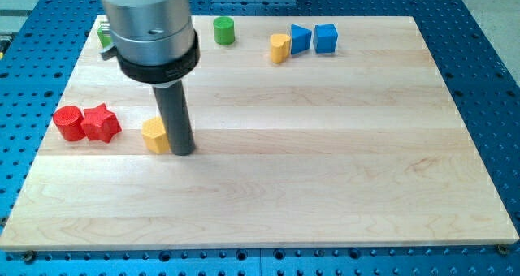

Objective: Move your arm to the top of the blue cube

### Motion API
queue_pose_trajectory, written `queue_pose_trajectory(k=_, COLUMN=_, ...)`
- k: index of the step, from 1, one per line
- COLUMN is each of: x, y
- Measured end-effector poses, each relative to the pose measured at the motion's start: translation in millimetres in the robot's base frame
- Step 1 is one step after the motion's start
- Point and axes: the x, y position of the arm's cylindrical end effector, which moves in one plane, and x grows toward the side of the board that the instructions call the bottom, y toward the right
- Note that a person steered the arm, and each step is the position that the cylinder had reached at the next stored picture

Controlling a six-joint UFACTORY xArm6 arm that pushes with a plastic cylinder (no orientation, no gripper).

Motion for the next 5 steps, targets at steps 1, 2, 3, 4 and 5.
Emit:
queue_pose_trajectory(k=1, x=-26, y=-23)
queue_pose_trajectory(k=2, x=-25, y=-9)
queue_pose_trajectory(k=3, x=-48, y=74)
queue_pose_trajectory(k=4, x=-54, y=148)
queue_pose_trajectory(k=5, x=-80, y=275)
